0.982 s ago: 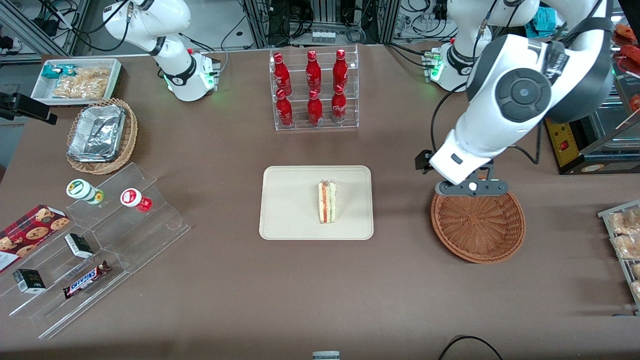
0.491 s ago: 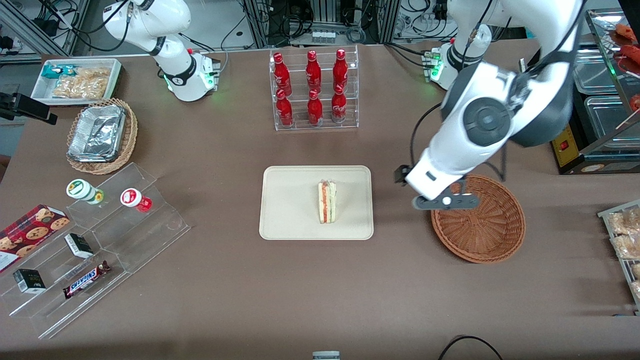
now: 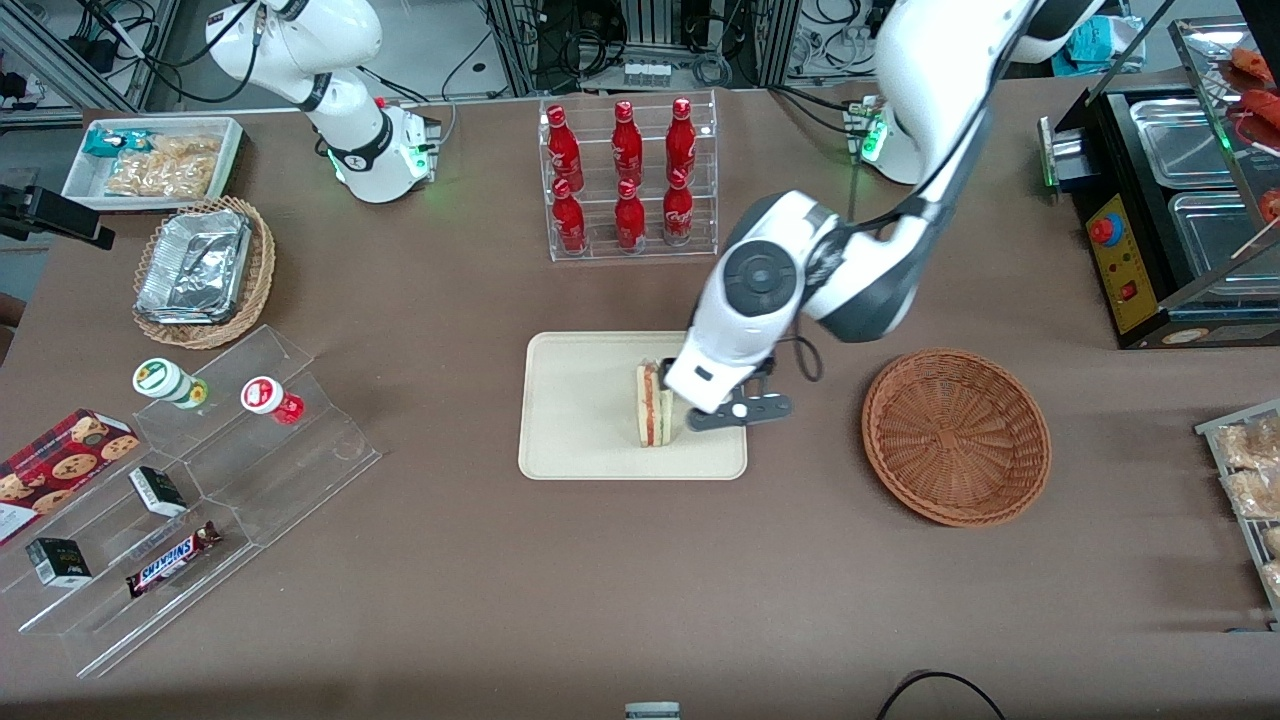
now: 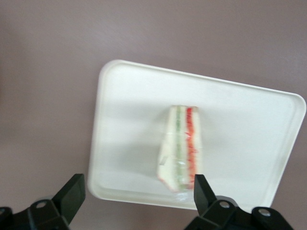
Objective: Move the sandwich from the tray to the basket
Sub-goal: 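Lower the left gripper onto the wrapped sandwich and close on it, then lift the sandwich and carry it with the left gripper over the basket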
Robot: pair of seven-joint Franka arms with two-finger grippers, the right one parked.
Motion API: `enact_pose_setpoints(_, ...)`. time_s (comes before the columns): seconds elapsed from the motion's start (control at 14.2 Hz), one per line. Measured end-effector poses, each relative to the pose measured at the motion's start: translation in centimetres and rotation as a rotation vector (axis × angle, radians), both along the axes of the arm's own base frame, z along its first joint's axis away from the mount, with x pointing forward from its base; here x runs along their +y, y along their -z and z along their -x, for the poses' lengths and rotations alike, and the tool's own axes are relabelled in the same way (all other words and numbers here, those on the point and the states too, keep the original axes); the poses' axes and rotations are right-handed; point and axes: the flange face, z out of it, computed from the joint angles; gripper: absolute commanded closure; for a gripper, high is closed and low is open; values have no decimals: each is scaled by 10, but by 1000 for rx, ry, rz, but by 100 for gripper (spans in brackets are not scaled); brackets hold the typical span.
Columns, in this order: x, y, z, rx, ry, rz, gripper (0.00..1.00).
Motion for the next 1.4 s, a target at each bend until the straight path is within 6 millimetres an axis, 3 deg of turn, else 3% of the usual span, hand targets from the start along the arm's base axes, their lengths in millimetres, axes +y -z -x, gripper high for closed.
enact_pose_setpoints(0.21,-33,38,11,-10,-16,-33,0)
enact_pose_setpoints(0.63,-75,112,37,-74,-53,-79,0)
enact_pose_setpoints(0.77,-80,125,43,-65,-46,-85,18)
enact_pose_setpoints(0.91,-82,129,45,-64,-40,-92,47)
enact_pose_setpoints(1.05,-81,129,44,-65,-53,-94,68)
enact_pose_setpoints(1.19,-81,129,44,-63,-84,-100,81)
enact_pose_setpoints(1.4,-77,125,44,-39,-101,-144,85)
